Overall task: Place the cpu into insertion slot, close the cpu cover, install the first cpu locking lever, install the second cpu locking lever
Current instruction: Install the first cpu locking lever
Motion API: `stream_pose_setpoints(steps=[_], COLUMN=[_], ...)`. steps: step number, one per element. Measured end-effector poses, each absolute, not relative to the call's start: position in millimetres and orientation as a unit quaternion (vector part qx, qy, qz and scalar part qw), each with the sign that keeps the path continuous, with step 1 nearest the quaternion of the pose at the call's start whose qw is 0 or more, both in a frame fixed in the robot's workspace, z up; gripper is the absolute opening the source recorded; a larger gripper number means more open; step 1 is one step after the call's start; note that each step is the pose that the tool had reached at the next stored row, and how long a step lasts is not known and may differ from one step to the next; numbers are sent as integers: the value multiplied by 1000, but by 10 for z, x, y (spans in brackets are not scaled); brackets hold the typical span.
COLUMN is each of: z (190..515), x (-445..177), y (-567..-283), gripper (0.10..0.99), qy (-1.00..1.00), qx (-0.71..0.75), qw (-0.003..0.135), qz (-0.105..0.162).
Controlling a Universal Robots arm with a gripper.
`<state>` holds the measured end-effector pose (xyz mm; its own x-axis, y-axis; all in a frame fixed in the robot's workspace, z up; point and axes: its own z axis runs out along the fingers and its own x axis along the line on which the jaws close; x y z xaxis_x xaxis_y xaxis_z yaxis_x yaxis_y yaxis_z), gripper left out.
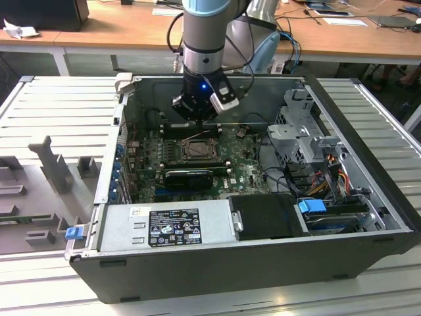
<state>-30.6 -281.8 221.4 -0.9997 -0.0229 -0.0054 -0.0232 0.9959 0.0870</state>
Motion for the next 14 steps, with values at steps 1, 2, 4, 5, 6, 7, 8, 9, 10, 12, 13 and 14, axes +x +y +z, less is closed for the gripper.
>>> stream_pose_setpoints(steps=[1,2,4,5,6,7,8,9,10,12,13,14], z=[2220,2227,2242,2242,2242,2243,2242,2240,2237,2225,2217,2210], x=[-314,-315,-315,-316,-315,-311,-296,-278,-266,-247,-243,-238], y=[-2819,-2819,-2818,-2819,-2819,-2820,-2820,-2820,-2820,-2820,-2820,-2820], gripper=[106,106,106,106,106,106,106,106,106,106,106,106], qy=[999,999,999,999,999,999,999,999,999,999,999,999], qx=[-12,-12,-12,-11,-11,-12,-11,-11,-12,-12,-12,-12], qw=[2,2,2,2,2,2,2,2,2,2,2,2], qz=[43,44,44,44,44,44,44,44,44,44,44,44])
